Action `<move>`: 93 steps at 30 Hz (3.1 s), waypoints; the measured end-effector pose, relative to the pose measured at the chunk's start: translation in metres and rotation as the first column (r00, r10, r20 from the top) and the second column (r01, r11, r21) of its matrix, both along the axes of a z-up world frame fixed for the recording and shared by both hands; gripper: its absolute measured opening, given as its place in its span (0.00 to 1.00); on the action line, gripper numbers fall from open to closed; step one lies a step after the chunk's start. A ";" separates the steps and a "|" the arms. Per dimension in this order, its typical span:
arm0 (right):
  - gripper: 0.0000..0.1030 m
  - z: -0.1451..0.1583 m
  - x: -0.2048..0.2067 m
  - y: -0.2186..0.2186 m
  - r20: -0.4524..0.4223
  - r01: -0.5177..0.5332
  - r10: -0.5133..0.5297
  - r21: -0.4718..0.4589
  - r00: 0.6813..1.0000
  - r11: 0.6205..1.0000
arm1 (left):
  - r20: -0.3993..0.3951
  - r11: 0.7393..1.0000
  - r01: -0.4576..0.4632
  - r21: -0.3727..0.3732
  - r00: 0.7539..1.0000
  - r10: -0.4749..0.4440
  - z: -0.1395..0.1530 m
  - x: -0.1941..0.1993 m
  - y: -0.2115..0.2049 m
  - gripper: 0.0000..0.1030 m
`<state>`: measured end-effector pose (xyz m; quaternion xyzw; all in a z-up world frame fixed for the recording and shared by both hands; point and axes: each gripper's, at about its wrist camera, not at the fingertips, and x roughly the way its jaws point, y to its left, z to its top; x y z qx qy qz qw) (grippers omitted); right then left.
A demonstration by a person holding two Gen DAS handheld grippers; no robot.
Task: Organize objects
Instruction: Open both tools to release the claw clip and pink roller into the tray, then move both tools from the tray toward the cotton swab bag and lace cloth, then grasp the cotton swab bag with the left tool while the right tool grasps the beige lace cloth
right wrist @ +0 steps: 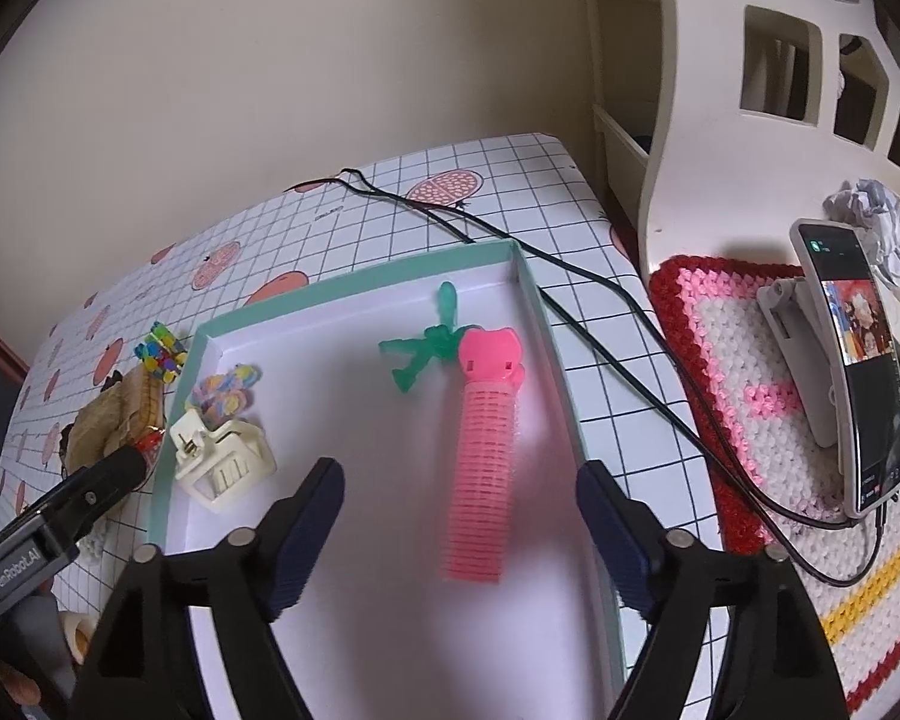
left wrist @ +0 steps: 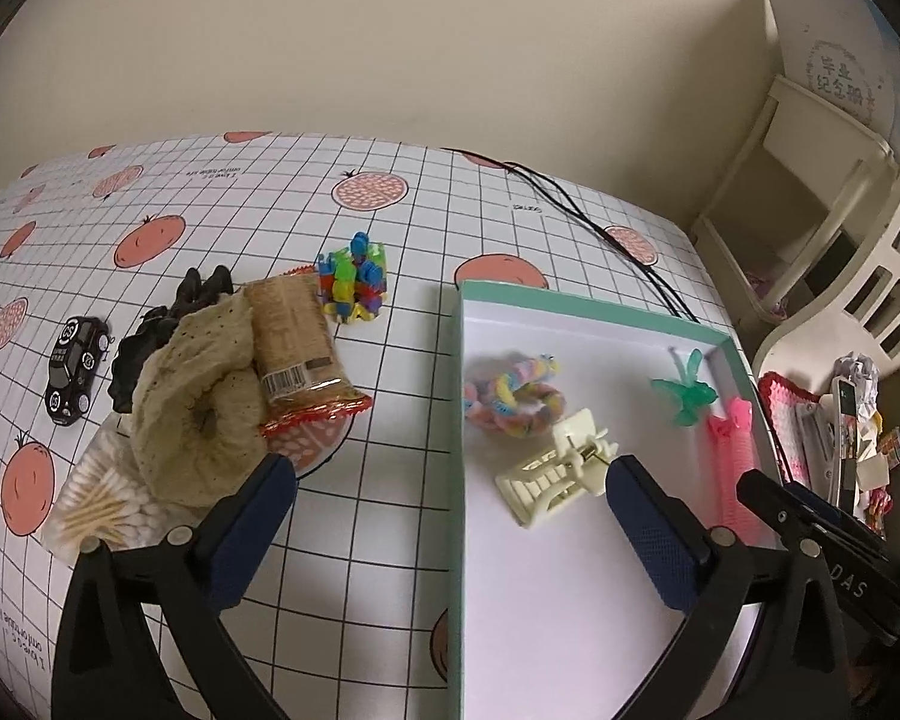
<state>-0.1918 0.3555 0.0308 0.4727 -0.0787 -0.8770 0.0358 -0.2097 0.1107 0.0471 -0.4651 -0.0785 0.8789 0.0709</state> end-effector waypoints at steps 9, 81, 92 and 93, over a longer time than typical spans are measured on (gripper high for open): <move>0.97 0.000 0.001 0.002 -0.004 0.009 -0.009 0.010 1.000 1.000 | 0.011 1.000 -0.006 -0.014 1.000 0.006 -0.002 0.000 -0.002 1.00; 0.98 0.047 0.012 -0.215 -0.165 -0.264 0.252 -0.057 0.953 0.963 | 0.027 0.976 -0.217 -0.007 0.976 0.217 0.024 0.018 -0.189 1.00; 0.86 0.024 0.001 -0.232 -0.105 -0.264 0.256 -0.070 0.961 0.962 | 0.125 0.986 -0.148 -0.072 0.980 0.157 -0.013 0.019 -0.184 1.00; 0.83 0.022 0.000 -0.233 -0.100 -0.265 0.257 -0.074 0.961 0.961 | 0.128 0.988 -0.139 -0.073 0.981 0.148 -0.014 0.019 -0.182 1.00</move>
